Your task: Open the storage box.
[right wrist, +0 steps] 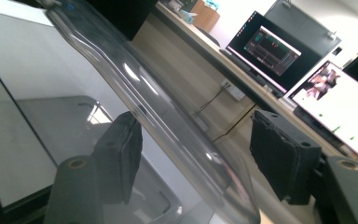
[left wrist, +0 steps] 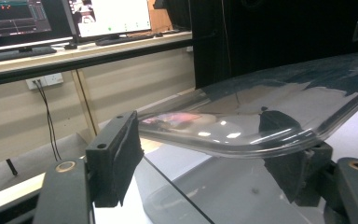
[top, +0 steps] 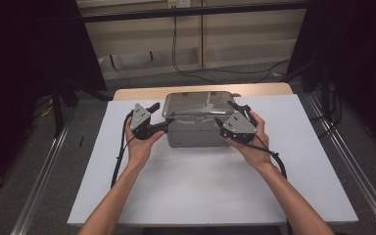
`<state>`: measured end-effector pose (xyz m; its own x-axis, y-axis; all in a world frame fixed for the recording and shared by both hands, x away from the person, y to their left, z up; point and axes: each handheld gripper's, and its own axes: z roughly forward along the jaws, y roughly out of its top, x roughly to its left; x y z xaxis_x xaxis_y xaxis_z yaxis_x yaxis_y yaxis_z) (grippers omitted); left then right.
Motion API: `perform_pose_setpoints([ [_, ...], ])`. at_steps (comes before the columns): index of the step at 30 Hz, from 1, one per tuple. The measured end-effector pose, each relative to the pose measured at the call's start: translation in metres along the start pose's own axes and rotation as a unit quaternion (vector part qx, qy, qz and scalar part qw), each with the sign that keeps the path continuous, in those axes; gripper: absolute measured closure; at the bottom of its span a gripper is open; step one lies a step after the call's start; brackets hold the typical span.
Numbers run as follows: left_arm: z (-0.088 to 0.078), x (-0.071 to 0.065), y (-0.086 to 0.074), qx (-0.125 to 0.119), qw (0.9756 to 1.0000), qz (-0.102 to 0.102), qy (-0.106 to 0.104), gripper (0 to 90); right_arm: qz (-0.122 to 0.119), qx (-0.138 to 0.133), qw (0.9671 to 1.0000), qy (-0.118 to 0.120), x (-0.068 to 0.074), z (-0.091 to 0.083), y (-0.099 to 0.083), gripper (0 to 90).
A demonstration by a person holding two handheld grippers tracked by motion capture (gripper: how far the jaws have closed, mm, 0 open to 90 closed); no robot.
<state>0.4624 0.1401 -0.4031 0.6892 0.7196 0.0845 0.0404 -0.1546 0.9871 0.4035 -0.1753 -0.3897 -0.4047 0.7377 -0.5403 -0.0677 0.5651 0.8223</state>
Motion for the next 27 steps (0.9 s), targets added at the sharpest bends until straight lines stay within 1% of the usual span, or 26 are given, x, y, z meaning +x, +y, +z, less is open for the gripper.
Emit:
perform_pose_setpoints([
  [1,0.000,0.000,0.000,-0.001,1.0000,-0.002,-0.002,32.4,0.005,0.000,1.0000,0.001,-0.001,0.000,-0.002,34.2],
  [2,0.001,0.000,0.000,-0.001,1.0000,-0.001,-0.002,34.5,0.016,0.003,0.9998,0.007,-0.005,0.001,-0.006,34.2],
  [4,0.002,0.000,0.001,0.001,1.0000,0.003,-0.003,35.0,0.020,0.004,0.9998,0.009,-0.006,0.002,-0.008,34.2],
  [5,0.002,0.001,0.001,0.004,1.0000,0.006,-0.003,35.8,0.026,0.005,0.9996,0.011,-0.008,0.002,-0.009,34.3],
  [7,0.003,0.002,0.000,0.001,1.0000,-0.001,-0.006,36.0,0.042,0.002,0.9990,0.014,-0.012,0.003,-0.012,34.9],
  [8,0.003,0.002,0.000,0.002,1.0000,-0.001,-0.007,36.0,0.047,0.000,0.9988,0.015,-0.014,0.004,-0.013,35.3],
  [10,0.002,0.002,0.001,0.003,1.0000,0.001,-0.008,36.7,0.051,-0.001,0.9986,0.014,-0.016,0.006,-0.015,35.9],
  [11,0.002,0.002,0.001,0.001,0.9999,0.000,-0.011,39.5,0.058,0.000,0.9982,0.016,-0.017,0.008,-0.017,36.4],
  [12,0.002,0.002,0.002,0.000,0.9999,0.001,-0.011,39.5,0.058,0.000,0.9982,0.016,-0.017,0.008,-0.017,36.4],
  [14,0.002,0.002,0.003,0.001,0.9999,0.003,-0.014,44.2,0.062,0.002,0.9979,0.020,-0.017,0.009,-0.019,36.9],
  [17,0.003,0.003,0.005,0.000,0.9999,0.004,-0.014,46.0,0.066,0.001,0.9976,0.019,-0.019,0.011,-0.021,37.8],
  [18,0.003,0.003,0.006,0.000,0.9999,0.004,-0.017,46.4,0.075,-0.002,0.9970,0.019,-0.021,0.012,-0.023,37.9],
  [19,0.003,0.003,0.006,0.000,0.9999,0.004,-0.017,46.7,0.075,-0.002,0.9970,0.019,-0.021,0.012,-0.023,37.9],
  [20,0.003,0.004,0.007,-0.001,0.9998,0.004,-0.018,47.3,0.085,-0.002,0.9963,0.018,-0.025,0.013,-0.025,38.1],
  [21,0.003,0.004,0.007,-0.003,0.9998,-0.001,-0.018,47.3,0.085,-0.002,0.9963,0.018,-0.025,0.013,-0.025,38.1],
  [22,0.003,0.005,0.007,-0.001,0.9999,0.002,-0.016,47.5,0.090,-0.004,0.9958,0.018,-0.028,0.014,-0.026,38.4],
  [23,0.003,0.005,0.008,-0.001,0.9998,0.003,-0.017,47.8,0.101,-0.003,0.9947,0.019,-0.032,0.016,-0.028,38.9],
  [26,0.003,0.005,0.010,-0.001,0.9999,-0.001,-0.017,47.9,0.104,-0.005,0.9944,0.020,-0.035,0.017,-0.031,40.6],
  [27,0.004,0.006,0.011,-0.003,0.9998,0.001,-0.017,48.0,0.108,-0.007,0.9939,0.020,-0.036,0.017,-0.032,40.9],
])
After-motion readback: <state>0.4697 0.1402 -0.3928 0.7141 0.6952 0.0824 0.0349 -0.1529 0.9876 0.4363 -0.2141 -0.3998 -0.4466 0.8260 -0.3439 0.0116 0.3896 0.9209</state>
